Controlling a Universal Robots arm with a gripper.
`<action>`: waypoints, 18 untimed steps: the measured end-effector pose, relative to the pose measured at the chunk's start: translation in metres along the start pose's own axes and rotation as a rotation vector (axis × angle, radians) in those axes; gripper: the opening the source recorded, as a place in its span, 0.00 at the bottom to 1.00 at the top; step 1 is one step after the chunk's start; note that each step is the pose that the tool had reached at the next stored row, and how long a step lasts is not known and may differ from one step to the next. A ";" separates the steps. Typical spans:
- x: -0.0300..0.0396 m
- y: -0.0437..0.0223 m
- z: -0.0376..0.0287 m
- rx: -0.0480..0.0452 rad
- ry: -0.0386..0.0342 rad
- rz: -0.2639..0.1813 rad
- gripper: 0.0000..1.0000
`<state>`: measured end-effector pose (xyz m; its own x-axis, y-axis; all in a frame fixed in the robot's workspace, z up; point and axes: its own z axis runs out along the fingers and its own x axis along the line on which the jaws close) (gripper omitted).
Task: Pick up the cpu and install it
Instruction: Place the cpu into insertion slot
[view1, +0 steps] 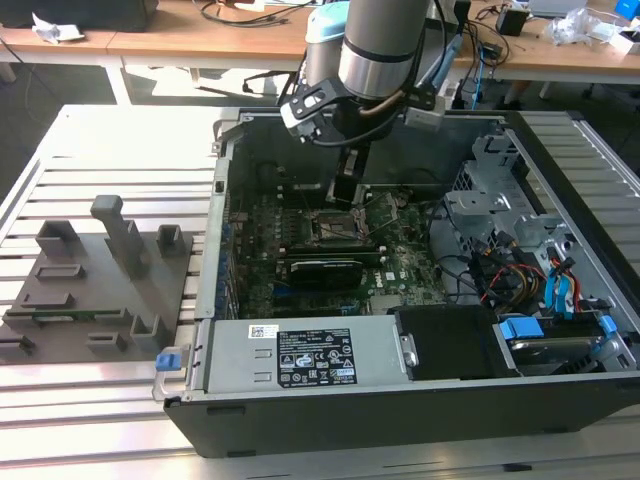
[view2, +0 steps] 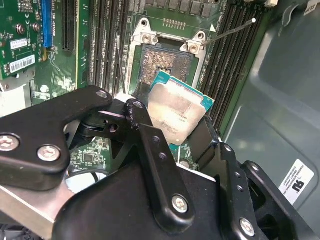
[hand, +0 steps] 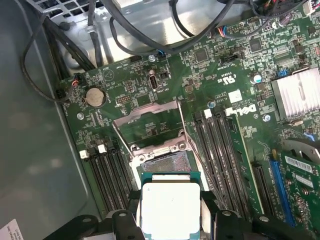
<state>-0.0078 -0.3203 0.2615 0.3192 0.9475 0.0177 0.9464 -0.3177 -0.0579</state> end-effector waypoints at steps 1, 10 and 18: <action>0.0000 0.0000 0.0000 -0.0001 0.0004 0.007 0.55; 0.0000 0.0000 0.0002 -0.0016 0.0038 0.076 0.55; 0.0000 0.0000 0.0003 0.0015 -0.0103 -0.141 0.55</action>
<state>-0.0078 -0.3204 0.2611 0.1827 0.9830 0.0155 0.9817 -0.1815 -0.0570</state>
